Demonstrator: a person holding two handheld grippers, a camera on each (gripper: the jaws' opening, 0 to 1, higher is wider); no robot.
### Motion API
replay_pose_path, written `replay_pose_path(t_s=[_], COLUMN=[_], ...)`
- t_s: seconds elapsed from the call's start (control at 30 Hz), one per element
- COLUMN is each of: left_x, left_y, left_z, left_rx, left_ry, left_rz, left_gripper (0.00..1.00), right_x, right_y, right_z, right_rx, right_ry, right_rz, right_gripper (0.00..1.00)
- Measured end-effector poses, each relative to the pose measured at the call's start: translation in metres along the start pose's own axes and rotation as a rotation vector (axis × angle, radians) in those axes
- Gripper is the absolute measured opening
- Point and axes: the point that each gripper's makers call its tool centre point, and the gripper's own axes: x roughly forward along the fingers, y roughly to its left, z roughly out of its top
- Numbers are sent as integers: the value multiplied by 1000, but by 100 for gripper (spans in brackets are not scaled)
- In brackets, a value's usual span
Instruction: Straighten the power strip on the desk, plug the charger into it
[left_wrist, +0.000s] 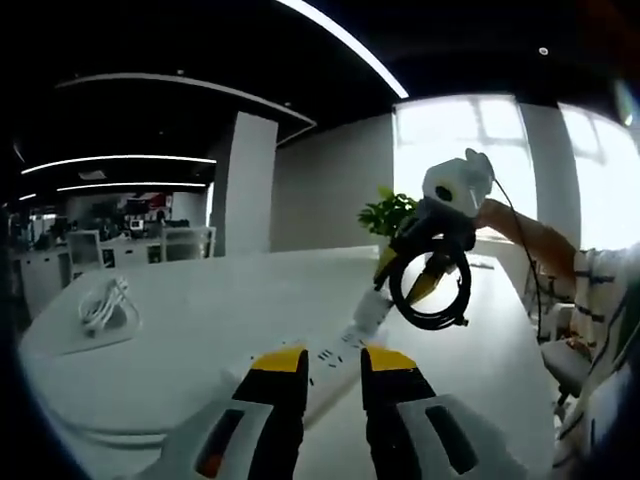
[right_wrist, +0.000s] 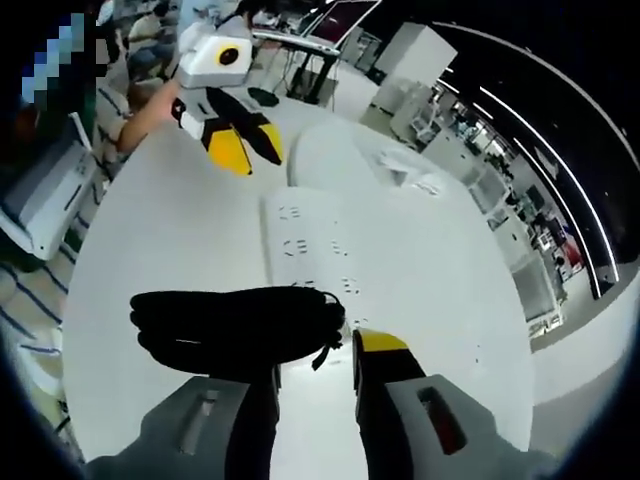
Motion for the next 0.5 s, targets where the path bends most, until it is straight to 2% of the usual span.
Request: replay_pose_path(t_s=[0.07, 0.13, 0.2, 0.27, 0.37, 0.5], left_x=[0, 0, 0, 0, 0, 0], left_y=[-1, -1, -1, -1, -3, -1], left_z=[0, 0, 0, -1, 0, -2], left_rx=[2, 2, 0, 1, 2, 1], left_ry=[0, -1, 0, 4, 3, 8], left_rz=[-5, -5, -3, -5, -9, -2], left_gripper=[21, 21, 21, 21, 22, 22], right_x=[-1, -1, 4, 8, 11, 10], right_y=[-1, -7, -10, -8, -9, -9], right_z=[-3, -14, -31, -31, -21, -22], right_rx=[-13, -72, -56, -62, -43, -56], right_ry=[19, 90, 182, 184, 126, 139], right_rz=[-7, -39, -59, -56, -57, -57], right_gripper=[27, 25, 25, 25, 24, 25])
